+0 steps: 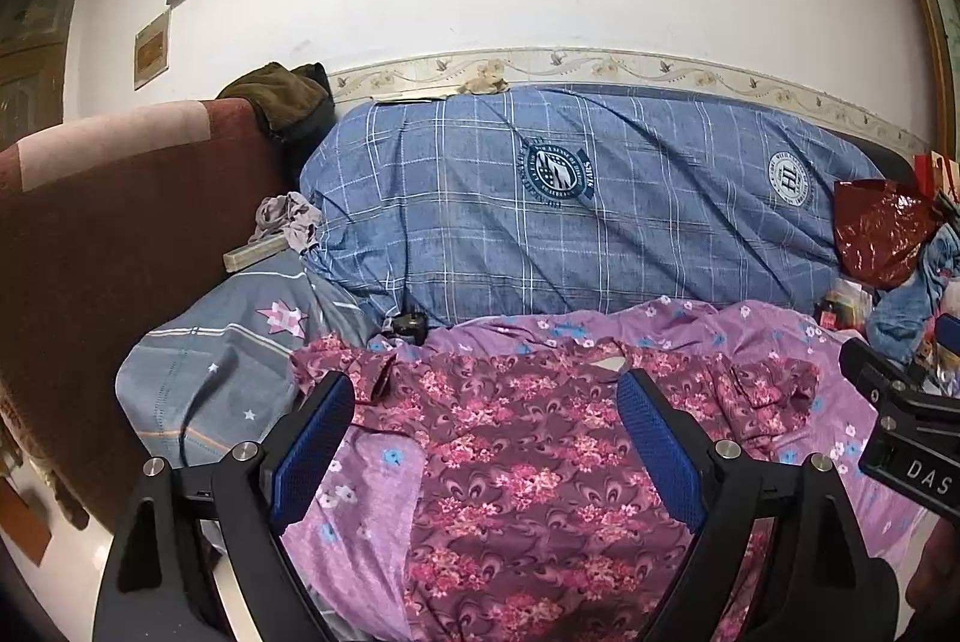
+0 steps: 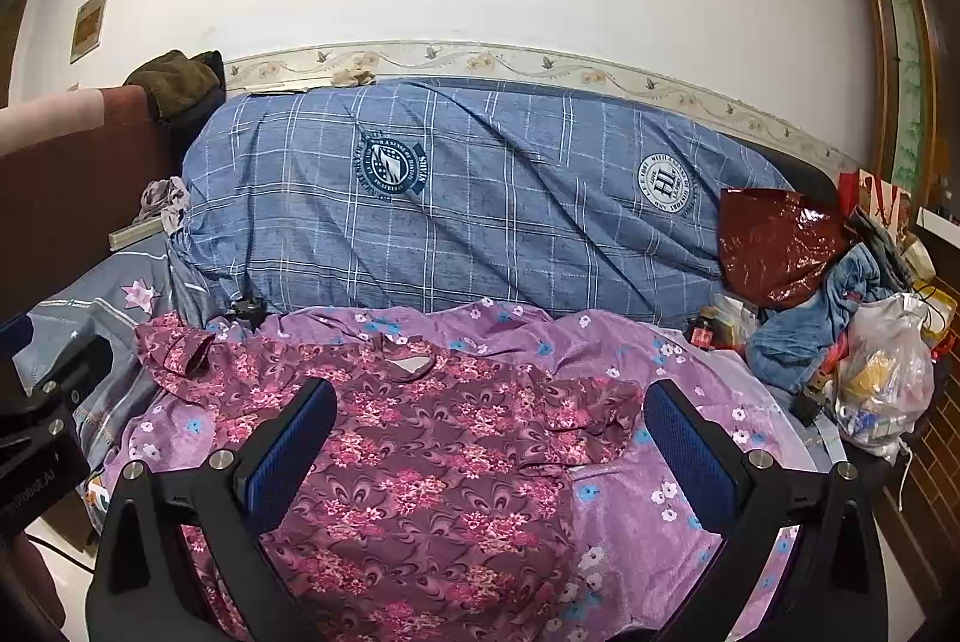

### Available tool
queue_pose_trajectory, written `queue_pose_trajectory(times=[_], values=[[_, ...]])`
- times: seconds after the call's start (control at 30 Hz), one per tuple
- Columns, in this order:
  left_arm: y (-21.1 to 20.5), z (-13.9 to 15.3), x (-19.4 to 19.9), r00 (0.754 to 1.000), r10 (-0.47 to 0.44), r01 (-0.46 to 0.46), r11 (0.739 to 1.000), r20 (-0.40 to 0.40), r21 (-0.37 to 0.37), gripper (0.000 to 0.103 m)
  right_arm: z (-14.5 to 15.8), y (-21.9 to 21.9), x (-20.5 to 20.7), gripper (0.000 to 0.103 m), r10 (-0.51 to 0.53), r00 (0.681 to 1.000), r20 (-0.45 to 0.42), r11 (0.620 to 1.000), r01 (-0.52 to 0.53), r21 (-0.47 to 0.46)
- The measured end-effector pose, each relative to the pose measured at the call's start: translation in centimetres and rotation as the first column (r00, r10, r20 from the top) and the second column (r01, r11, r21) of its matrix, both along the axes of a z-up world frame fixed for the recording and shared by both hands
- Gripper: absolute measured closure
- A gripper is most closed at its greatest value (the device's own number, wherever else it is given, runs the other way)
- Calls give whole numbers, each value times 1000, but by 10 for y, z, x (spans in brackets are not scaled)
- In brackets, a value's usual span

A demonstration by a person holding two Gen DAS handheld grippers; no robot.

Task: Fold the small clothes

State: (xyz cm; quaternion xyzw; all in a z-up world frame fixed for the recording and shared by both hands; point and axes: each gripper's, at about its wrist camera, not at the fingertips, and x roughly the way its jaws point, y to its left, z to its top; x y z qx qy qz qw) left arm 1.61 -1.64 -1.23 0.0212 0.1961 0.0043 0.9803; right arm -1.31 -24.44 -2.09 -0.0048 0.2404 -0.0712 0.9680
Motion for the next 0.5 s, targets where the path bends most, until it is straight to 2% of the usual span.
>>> queue_pose_trajectory(times=[0.5], values=[[-12, -6, 7, 1000, -16, 16, 1000, -8, 17, 13, -8, -19, 5, 0, -25, 1000, -10, 999, 25, 34]])
